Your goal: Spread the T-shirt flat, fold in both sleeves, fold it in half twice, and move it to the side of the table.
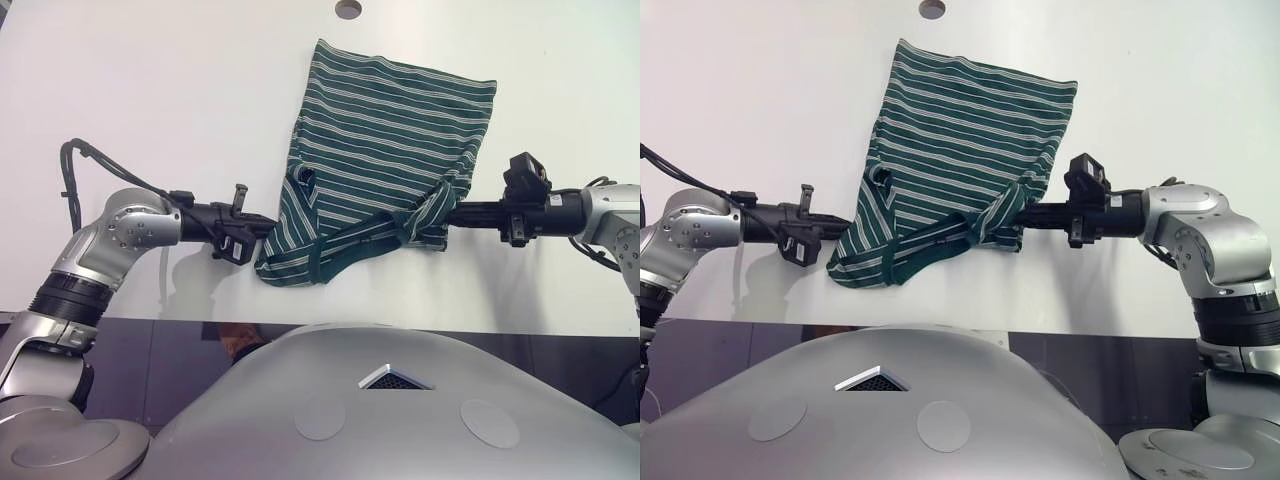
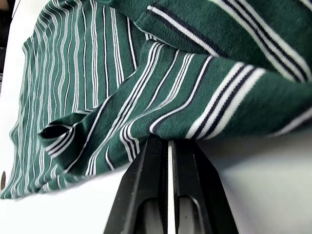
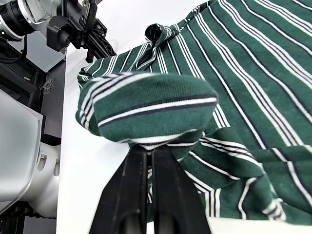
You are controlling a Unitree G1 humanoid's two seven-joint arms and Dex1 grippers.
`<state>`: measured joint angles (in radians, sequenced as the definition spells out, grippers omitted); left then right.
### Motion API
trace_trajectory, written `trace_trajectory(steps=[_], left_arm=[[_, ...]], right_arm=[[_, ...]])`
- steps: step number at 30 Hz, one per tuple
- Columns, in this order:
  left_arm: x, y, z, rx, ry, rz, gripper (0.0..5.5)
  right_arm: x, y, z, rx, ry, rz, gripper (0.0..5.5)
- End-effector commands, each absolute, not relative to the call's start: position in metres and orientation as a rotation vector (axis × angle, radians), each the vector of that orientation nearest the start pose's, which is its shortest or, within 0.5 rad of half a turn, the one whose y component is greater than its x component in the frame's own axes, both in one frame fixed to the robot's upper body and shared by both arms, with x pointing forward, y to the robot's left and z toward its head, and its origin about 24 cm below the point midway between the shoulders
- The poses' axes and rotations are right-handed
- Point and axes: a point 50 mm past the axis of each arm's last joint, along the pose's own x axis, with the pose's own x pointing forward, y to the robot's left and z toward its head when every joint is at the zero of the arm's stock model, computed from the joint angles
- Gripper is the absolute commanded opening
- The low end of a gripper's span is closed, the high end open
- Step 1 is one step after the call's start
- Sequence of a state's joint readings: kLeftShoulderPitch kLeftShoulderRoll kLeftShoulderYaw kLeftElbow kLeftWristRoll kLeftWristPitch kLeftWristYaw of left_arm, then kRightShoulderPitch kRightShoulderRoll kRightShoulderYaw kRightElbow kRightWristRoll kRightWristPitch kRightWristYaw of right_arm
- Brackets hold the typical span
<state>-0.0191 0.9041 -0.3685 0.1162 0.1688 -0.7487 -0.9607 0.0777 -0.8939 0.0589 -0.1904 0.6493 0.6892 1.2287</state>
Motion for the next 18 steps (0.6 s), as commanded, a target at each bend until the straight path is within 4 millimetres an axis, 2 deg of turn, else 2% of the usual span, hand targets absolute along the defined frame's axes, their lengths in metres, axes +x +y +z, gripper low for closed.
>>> trace_trajectory(steps=[1,6,12,18], left_arm=[[0.183,0.227,0.034,1.178,0.13,-1.547,0.67],[0.179,0.229,0.036,1.282,-0.07,-1.492,1.38],[0.17,0.223,0.034,1.407,-0.273,-1.582,1.38],[0.164,0.217,0.02,1.442,-0.303,-1.639,1.38]], right_arm=[[0.187,-0.231,0.069,0.138,0.752,1.225,0.0],[0.189,-0.236,0.071,0.125,0.757,1.215,0.0],[0.192,-0.238,0.073,0.121,0.753,1.213,0.0],[0.194,-0.237,0.073,0.118,0.749,1.214,0.0]])
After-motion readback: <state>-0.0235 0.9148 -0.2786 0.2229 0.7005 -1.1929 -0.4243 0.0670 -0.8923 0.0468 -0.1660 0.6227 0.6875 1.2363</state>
